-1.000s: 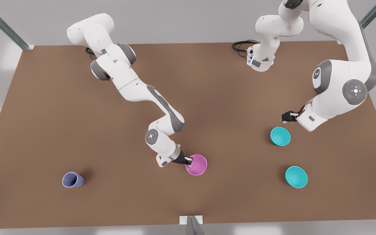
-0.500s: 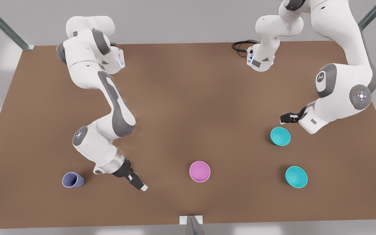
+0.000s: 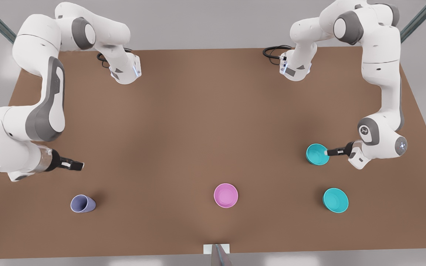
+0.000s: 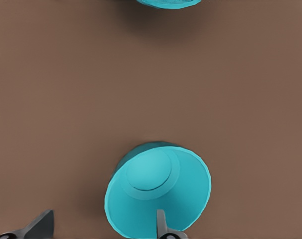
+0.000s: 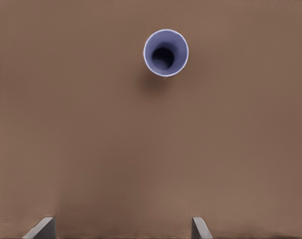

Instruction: Stack the blue bowl on the pink bowl

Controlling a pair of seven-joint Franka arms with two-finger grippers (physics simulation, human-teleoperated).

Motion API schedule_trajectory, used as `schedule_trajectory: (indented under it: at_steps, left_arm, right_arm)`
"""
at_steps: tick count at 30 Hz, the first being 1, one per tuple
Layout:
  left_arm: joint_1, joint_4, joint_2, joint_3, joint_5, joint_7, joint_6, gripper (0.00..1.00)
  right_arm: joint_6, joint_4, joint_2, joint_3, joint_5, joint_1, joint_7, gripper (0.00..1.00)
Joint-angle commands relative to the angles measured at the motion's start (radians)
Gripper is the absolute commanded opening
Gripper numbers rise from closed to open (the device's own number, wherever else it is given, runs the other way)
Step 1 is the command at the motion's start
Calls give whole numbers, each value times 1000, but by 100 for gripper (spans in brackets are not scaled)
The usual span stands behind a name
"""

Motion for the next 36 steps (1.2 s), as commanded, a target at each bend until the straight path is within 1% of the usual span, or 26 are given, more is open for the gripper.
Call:
schedule_trajectory:
  at_steps: [1, 3, 6, 7, 8, 9, 10, 11, 13, 15, 16, 17, 18, 20, 21, 22, 23, 24, 25, 26, 27, 28, 29, 30, 32, 36]
  left_arm:
    - [-5, -33, 4, -1, -20, 427, 139, 100]
    - [-18, -71, 10, -2, -60, 427, 165, 100]
    - [-20, -74, 25, -2, -59, 427, 165, 100]
    - [-20, -73, 25, -2, -59, 427, 165, 93]
    - [-22, -73, 25, -2, -59, 427, 166, 66]
    - [-22, -73, 25, -2, -59, 425, 165, 51]
    - [-22, -73, 27, -4, -63, 422, 165, 36]
    - [-23, -74, 27, -6, -86, 421, 160, 33]
    - [-23, -74, 31, -6, -88, 419, 159, 21]
    - [-22, -74, 31, -6, -88, 419, 157, 21]
    - [-22, -74, 31, -6, -88, 419, 154, 21]
    - [-23, -73, 30, -6, -88, 418, 150, 21]
    - [-48, -73, 10, -12, -88, 343, 148, 21]
    - [-167, -73, -99, -12, -86, 58, 88, 21]
    - [-305, -56, -139, -13, -80, -221, 84, 21]
    - [-389, 34, -135, -15, -53, -410, 32, 21]
    - [-428, 163, -89, -15, 27, -549, -48, 21]
    - [-462, 430, 63, -15, 72, -616, -189, 21]
    - [-497, 723, 251, -13, 76, -656, -277, 21]
    - [-506, 913, 382, -13, 76, -685, -266, 21]
    - [-515, 958, 424, -15, 75, -688, -208, 21]
    - [-548, 964, 464, -16, 69, -815, -58, 21]
    - [-594, 984, 484, 30, 70, -829, -48, 21]
    - [-604, 1030, 514, 34, 69, -883, -41, 21]
    - [-624, 1032, 516, 30, 46, -984, -19, 21]
    - [-623, 1032, 519, 28, 10, -1042, -16, 21]
  right_arm:
    - [-98, -52, -38, 0, 0, 26, -463, 100]
    - [77, -240, -172, 0, -15, 35, -435, 100]
    - [203, -299, -253, -5, -75, 37, -430, 100]
    - [247, -328, -321, -5, -136, 32, -426, 100]
    - [269, -393, -400, -17, -129, 20, -398, 100]
    - [315, -464, -449, -28, -125, 17, -375, 100]
    - [320, -487, -465, -29, -127, 15, -366, 100]
    - [320, -486, -462, -29, -127, 15, -354, 100]
    - [271, -428, -405, -34, -119, 12, -338, 100]
    - [264, -423, -397, -36, -119, 8, -337, 100]
    - [257, -368, -371, -36, -119, 8, -341, 100]
    - [238, -363, -367, -36, -119, 1, -338, 100]
    - [173, -360, -367, -36, -119, -14, -344, 100]
    - [86, -283, -354, -36, -72, -66, -349, 100]
    - [63, -273, -339, -32, -72, -62, -348, 100]
    - [63, -273, -330, -32, -70, -65, -346, 100]
    - [65, -273, -321, -31, -72, -60, -343, 100]
    - [65, -270, -319, -31, -76, -60, -343, 100]
    - [65, -250, -309, -31, -79, -60, -344, 100]
    - [65, -236, -298, -31, -75, -60, -344, 100]
    - [63, -236, -296, -31, -75, -60, -343, 100]
    - [63, -236, -296, -32, -76, -60, -343, 100]
    - [63, -236, -296, -32, -76, -60, -343, 100]
    - [63, -236, -296, -31, -75, -60, -344, 100]
    - [60, -237, -295, -31, -75, -62, -344, 100]
    - [56, -236, -287, -31, -72, -62, -343, 100]
